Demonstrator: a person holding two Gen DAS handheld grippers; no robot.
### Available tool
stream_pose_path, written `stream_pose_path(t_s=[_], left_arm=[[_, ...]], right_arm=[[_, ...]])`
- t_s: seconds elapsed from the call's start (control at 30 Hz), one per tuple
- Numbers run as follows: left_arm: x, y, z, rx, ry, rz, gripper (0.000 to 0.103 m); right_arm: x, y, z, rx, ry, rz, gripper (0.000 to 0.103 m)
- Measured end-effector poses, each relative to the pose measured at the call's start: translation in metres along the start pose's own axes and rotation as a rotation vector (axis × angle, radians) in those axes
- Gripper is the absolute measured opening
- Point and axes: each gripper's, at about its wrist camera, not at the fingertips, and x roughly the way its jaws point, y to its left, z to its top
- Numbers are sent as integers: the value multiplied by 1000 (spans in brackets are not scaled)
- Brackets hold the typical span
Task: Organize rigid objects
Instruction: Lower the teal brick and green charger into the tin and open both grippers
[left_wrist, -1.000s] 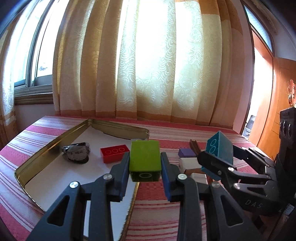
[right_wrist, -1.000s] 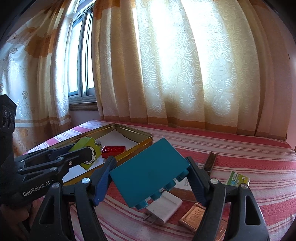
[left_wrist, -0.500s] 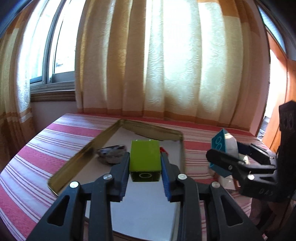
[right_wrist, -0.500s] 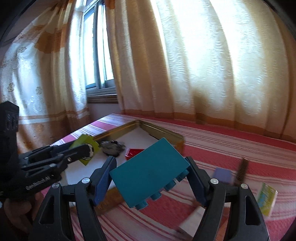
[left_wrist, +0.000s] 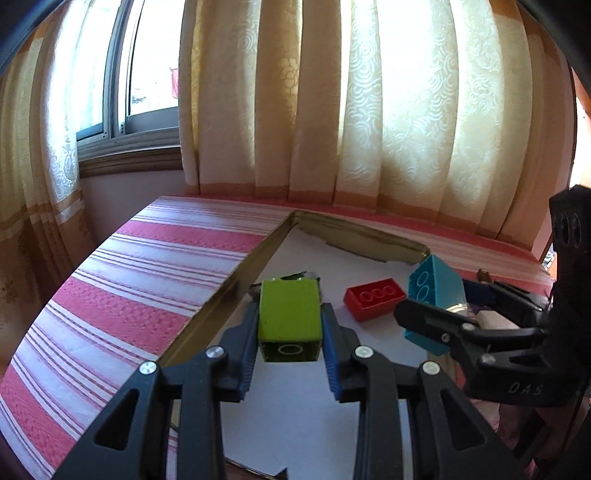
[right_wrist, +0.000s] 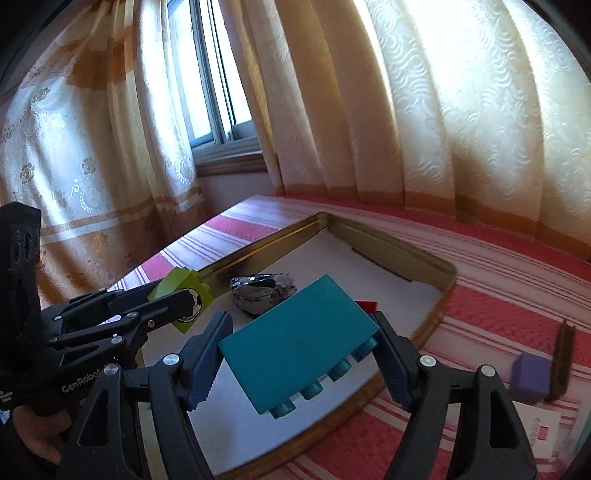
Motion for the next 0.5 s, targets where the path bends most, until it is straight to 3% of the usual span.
stream_pose_path(t_s=[0.3, 0.43, 0.47, 0.5], left_arm=[[10, 3, -2, 5, 35, 11, 31], [8, 1, -1, 11, 28, 17, 32], [7, 1, -1, 7, 28, 15, 39], [5, 2, 0, 1, 24, 18, 53]], right_arm=[[21, 3, 1, -6, 38, 12, 77], [20, 2, 3, 3, 31, 18, 90], [18, 2, 2, 2, 29, 17, 90], [16, 2, 2, 2, 25, 16, 90]])
